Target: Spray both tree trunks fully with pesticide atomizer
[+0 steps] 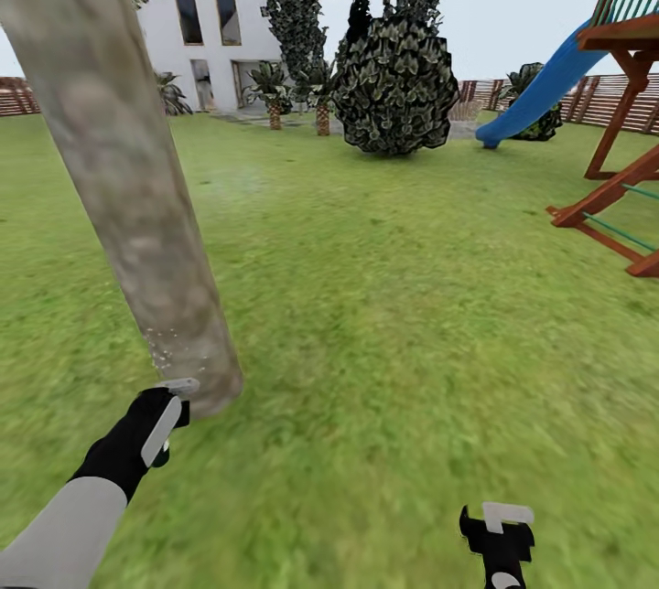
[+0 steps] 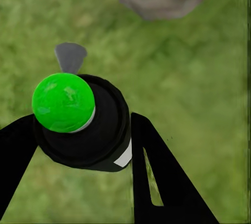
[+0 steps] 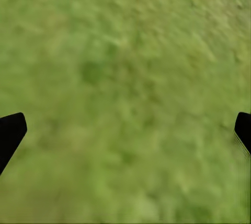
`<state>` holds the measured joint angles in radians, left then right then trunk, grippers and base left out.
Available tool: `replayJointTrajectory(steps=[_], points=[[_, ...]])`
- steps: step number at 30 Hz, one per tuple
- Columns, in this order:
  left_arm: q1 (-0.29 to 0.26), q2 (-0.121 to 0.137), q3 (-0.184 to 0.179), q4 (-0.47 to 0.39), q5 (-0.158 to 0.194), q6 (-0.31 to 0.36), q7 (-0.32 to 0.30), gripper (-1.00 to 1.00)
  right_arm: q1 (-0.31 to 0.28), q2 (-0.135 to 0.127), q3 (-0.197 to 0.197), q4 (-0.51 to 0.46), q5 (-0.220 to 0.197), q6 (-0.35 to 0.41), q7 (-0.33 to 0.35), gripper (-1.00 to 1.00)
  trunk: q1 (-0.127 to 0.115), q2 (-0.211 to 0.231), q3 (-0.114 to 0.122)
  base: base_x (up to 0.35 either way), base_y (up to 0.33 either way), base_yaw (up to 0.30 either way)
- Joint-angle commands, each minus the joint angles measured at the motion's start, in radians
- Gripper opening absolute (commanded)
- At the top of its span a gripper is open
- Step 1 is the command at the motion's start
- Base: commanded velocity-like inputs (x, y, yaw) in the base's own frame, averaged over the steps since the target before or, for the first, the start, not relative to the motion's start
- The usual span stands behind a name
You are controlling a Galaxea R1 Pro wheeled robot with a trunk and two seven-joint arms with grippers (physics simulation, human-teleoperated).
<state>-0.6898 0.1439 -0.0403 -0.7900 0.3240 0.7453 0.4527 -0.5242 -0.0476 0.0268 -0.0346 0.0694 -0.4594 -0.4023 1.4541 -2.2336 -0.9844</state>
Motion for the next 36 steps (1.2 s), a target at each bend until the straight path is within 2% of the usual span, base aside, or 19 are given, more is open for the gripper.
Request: replayJointTrajectory(steps=[1, 8, 23, 36], points=[[-0.001, 0.001, -0.004, -0.001, 0.009, 0.003, 0.009, -1.0, -0.001, 0.0, 0.002, 0.001, 0.007, 0.001, -0.007, 1.0, 0.0, 0.0, -0.001, 0.188, -0.231, 0.0], [-0.001, 0.0, -0.004, -0.002, 0.008, 0.003, 0.009, -1.0, -0.001, 0.0, 0.002, 0.001, 0.007, 0.001, -0.007, 1.0, 0.0, 0.0, -0.001, 0.119, -0.258, 0.034], [-0.001, 0.003, -0.001, -0.002, 0.011, 0.003, 0.009, -1.0, -0.001, 0.001, 0.002, 0.001, 0.007, 0.001, -0.006, 1.0, 0.0, 0.0, -0.001, 0.1, -0.267, 0.257], [-0.001, 0.003, -0.001, -0.002, 0.01, 0.002, 0.011, -1.0, -0.001, 0.002, 0.002, 0.001, 0.007, 0.001, -0.006, 1.0, 0.0, 0.0, -0.001, 0.135, -0.267, 0.028]])
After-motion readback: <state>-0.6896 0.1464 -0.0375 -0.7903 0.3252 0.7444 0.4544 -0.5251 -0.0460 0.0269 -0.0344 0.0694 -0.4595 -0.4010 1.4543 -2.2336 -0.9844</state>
